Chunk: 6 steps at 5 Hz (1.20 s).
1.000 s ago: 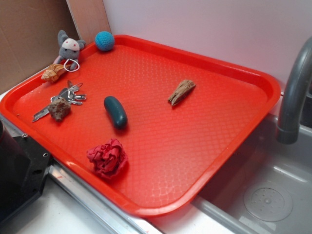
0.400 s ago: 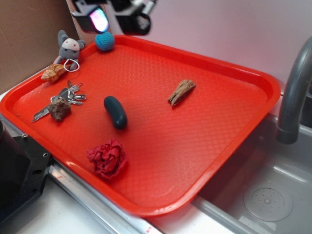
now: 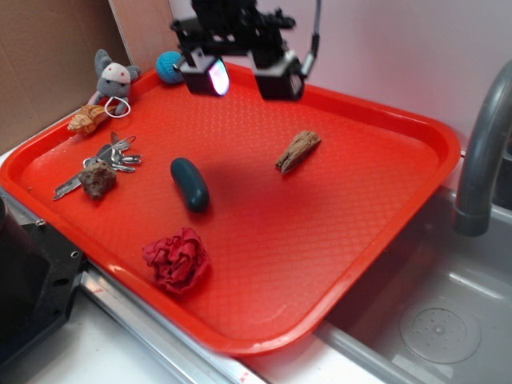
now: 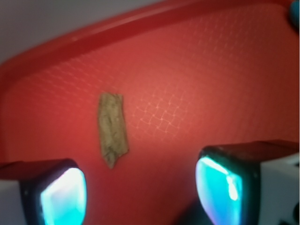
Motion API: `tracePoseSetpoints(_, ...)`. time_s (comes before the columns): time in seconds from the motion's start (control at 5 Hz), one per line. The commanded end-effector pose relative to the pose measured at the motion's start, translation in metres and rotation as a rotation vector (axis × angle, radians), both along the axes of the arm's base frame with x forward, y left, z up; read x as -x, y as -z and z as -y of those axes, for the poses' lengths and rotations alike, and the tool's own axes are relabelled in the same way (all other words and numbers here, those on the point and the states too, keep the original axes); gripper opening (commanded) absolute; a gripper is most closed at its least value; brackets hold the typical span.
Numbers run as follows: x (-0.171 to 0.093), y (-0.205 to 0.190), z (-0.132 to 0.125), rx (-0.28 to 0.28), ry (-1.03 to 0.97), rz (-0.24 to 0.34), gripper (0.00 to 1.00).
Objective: Grab the wood chip.
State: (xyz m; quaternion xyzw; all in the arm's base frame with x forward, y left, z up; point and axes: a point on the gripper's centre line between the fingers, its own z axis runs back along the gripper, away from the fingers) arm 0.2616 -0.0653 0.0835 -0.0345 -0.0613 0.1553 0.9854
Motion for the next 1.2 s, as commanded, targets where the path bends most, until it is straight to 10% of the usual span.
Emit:
tracePoseSetpoints(0.0,-0.010,0.034,0.018,0.001,0.095,0.007,1.00)
tracePoseSetpoints(1.0,-0.004,0.043,0.018,-0.004,0.070,-0.051,1.00)
